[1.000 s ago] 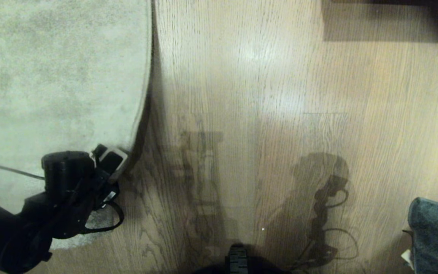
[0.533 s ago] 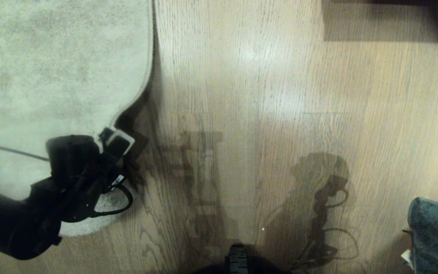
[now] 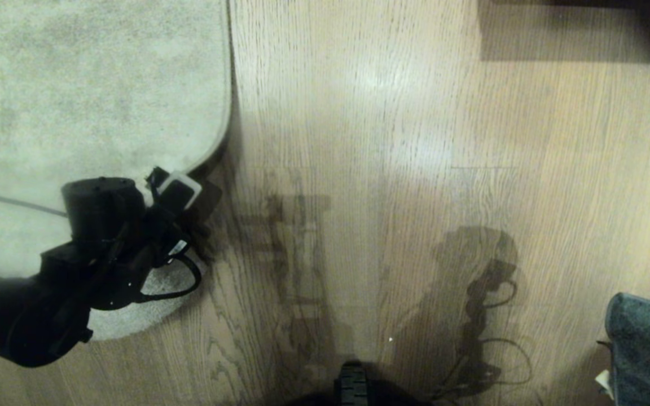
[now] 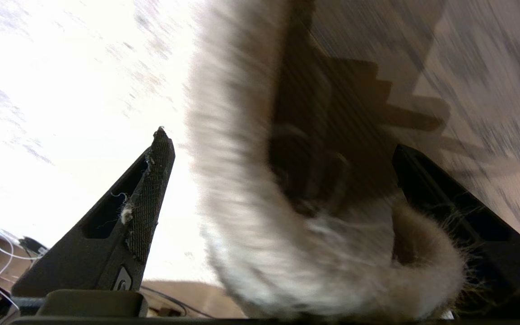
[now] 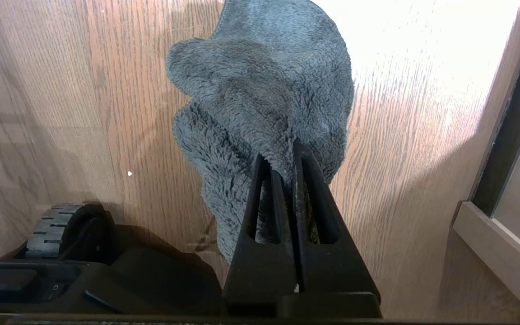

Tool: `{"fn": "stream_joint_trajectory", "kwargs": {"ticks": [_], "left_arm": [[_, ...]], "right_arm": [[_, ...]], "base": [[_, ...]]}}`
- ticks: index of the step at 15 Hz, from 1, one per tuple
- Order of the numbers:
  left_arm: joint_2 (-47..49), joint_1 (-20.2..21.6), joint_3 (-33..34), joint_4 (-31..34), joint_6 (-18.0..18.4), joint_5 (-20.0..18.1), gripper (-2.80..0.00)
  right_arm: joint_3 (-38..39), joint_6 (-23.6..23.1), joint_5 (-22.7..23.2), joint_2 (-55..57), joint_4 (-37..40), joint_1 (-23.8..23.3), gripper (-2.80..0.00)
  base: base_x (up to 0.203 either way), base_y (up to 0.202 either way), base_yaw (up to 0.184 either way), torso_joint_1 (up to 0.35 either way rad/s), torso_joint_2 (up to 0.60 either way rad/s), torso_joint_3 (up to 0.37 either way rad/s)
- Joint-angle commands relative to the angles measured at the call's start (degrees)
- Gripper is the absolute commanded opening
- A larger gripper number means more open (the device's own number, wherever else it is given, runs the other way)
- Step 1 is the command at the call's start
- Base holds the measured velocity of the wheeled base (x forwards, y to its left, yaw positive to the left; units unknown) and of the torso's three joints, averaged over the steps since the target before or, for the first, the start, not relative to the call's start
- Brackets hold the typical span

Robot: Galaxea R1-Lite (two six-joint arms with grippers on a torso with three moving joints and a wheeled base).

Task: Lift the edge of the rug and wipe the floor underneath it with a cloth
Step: Lift up the carpet

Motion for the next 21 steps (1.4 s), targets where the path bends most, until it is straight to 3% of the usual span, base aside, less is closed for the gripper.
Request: {"fn": "stream_joint_trajectory", "kwargs": {"ticks": [1, 9, 15, 21], "left_arm": [[-0.42, 0.43, -2.32, 0.2, 0.31, 0.12, 0.0], [1.82, 2.59, -9.14, 1.08, 0.37, 0.12, 0.0], [-5.37, 2.84, -3.36, 9.4, 1.78, 0.12, 0.0], [-9.77, 4.05, 2.39, 10.15, 6.14, 0.12, 0.0]], "right_arm": [[0.0, -0.04, 0.04, 0.0, -0.02, 0.02, -2.8], [0.0, -0.04, 0.04, 0.0, -0.02, 0.02, -2.8], [0.0, -0.04, 0.04, 0.02, -0.02, 0.02, -2.8], [0.0, -0.04, 0.04, 0.0, -0.02, 0.02, -2.8]], "base": [[0.0, 0.0, 0.0, 0.0, 0.0, 0.0], [0.0, 0.0, 0.0, 0.0, 0.0, 0.0], [0.0, 0.0, 0.0, 0.0, 0.0, 0.0], [0.0, 0.0, 0.0, 0.0, 0.0, 0.0]]}}
